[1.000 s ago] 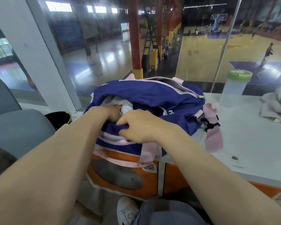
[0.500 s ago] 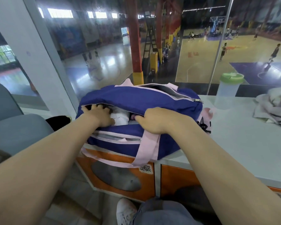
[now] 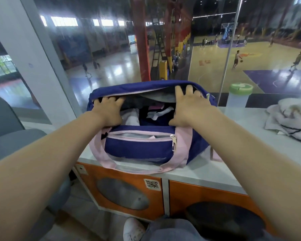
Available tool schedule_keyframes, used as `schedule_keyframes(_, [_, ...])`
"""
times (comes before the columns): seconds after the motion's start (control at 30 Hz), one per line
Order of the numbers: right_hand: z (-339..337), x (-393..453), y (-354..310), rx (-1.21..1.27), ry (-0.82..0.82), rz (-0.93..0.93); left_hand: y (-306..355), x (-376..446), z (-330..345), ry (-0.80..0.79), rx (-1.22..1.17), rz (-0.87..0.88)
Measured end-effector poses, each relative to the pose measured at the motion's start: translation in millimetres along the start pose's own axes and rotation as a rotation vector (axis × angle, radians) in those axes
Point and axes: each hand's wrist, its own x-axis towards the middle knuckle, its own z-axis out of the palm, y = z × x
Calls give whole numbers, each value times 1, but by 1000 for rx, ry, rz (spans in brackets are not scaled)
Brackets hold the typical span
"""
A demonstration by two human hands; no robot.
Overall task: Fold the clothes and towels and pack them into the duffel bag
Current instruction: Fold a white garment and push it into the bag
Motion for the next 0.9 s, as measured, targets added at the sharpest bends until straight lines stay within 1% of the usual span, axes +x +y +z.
schedule_keyframes(0.07, [-4,-1,9,6,-9,8,4,1,-6,14,-38,8])
schedule_keyframes(0.23, [-40,-5,26,-24,15,37,8,22,-46,168,-89,42])
schedule_keyframes(0.33, [-34,-6,32,-82,-16,25,17,25,-41,128,-44,98])
schedule_keyframes(0.4, [-14,-5,35,-103,-53,-10,22,21,-19,66,-8,168])
schedule_keyframes(0.47, [9,-5,38,-108,-72,-40,24,15,4,11,-34,261])
schedule_keyframes(0.53, [27,-5,41,-116,-21,-88,26,9,18,-4,-141,313])
schedule_keyframes(0.63, [43,-5,46,-125,116,-208,32,-1,27,44,-287,317])
schedule_keyframes(0.73, [49,-7,51,-94,170,-267,43,-15,30,49,-321,322])
schedule_keyframes(0.8, [52,-13,53,-93,211,-302,52,-28,28,99,-314,352])
schedule_keyframes(0.9, [59,-29,53,-49,283,-367,66,-54,18,234,-360,396])
